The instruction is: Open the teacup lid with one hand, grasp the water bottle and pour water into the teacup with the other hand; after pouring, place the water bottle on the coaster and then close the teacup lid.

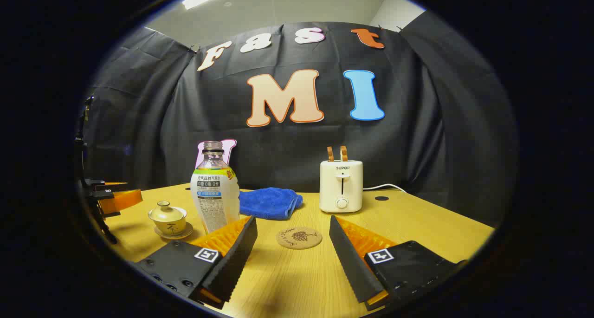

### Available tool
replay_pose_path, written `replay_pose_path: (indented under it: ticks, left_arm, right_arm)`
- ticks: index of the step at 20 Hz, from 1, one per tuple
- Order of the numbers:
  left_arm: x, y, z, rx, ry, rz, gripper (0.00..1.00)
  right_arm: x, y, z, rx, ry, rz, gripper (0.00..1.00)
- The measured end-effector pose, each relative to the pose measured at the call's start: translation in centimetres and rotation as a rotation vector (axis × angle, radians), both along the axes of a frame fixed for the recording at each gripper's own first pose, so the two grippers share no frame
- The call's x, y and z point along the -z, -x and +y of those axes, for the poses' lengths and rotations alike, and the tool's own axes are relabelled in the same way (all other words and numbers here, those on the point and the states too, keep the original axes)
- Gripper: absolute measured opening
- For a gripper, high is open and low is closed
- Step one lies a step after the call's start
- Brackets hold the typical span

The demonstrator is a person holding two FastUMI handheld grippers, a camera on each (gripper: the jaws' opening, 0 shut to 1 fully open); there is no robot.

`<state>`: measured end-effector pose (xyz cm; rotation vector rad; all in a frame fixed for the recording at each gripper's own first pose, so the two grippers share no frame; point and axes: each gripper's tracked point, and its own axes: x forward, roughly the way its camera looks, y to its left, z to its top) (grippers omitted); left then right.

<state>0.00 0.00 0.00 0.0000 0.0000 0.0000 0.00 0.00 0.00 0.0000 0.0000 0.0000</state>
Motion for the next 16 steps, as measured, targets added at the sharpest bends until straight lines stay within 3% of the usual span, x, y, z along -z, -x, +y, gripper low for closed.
replay_pose_path:
  ticks: [7, 8, 9, 15, 16]
  left_arm:
    - [0.11, -0.08, 0.09, -0.005, 0.001, -0.001, 0.94]
    - [0.16, -0.1, 0.11, -0.007, 0.001, 0.0, 0.93]
    - [0.13, -0.06, 0.2, -0.009, 0.001, 0.001, 0.94]
    - [0.1, -0.03, 0.26, -0.012, 0.001, 0.001, 0.93]
    - [0.16, -0.01, 0.28, -0.012, 0.001, 0.001, 0.94]
  right_arm:
    - [0.06, 0.03, 0.04, 0.0, -0.001, 0.001, 1.0]
    - [0.03, 0.03, 0.04, 0.0, -0.002, 0.001, 0.94]
    - [0.08, -0.01, 0.03, 0.0, -0.001, 0.0, 0.99]
    - [0.12, 0.01, 0.04, 0.0, -0.002, 0.0, 0.94]
    - [0.09, -0.01, 0.02, 0.0, -0.002, 0.0, 0.99]
